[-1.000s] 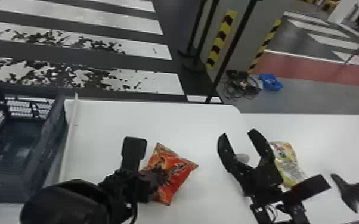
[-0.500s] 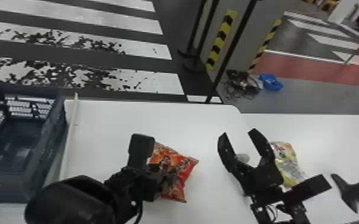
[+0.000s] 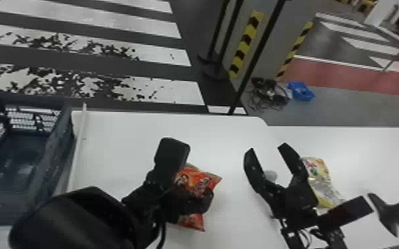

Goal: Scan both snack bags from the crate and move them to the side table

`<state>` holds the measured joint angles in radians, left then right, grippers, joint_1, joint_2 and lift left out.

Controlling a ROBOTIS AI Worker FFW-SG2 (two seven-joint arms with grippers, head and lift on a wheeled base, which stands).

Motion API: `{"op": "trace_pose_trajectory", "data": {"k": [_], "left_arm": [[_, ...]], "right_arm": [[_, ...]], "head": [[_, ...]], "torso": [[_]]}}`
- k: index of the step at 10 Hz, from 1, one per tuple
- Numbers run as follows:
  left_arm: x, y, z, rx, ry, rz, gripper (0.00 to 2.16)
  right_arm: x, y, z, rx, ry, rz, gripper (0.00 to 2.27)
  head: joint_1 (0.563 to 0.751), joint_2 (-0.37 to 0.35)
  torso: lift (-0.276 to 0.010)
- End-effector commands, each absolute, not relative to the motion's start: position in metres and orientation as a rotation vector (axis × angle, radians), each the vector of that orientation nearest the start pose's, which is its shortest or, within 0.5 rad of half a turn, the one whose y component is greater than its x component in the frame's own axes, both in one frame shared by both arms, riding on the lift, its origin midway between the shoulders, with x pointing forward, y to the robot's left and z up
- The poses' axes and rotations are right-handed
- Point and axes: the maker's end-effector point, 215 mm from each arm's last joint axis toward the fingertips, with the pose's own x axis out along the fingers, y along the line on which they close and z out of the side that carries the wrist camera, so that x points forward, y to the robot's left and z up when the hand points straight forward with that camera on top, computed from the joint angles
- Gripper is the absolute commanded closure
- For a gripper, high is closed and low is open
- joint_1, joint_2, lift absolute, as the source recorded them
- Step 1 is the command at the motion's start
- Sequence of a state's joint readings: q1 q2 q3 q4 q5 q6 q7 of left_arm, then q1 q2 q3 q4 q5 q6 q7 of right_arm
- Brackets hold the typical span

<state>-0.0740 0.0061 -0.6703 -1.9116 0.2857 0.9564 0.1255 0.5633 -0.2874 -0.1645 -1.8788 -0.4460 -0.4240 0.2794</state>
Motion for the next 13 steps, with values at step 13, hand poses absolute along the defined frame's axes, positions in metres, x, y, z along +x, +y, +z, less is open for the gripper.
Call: {"op": "trace_pose_trajectory", "data": {"k": [13], "left_arm": [[0.467,0.210,-0.301,0.135,0.264,-0.152,0.05]], "right_arm": [[0.413,-0.295,-0.317,0.024,-0.164,0.232,0.11]], "head": [[0.695,-0.166]], "torso": [[-0.095]]}}
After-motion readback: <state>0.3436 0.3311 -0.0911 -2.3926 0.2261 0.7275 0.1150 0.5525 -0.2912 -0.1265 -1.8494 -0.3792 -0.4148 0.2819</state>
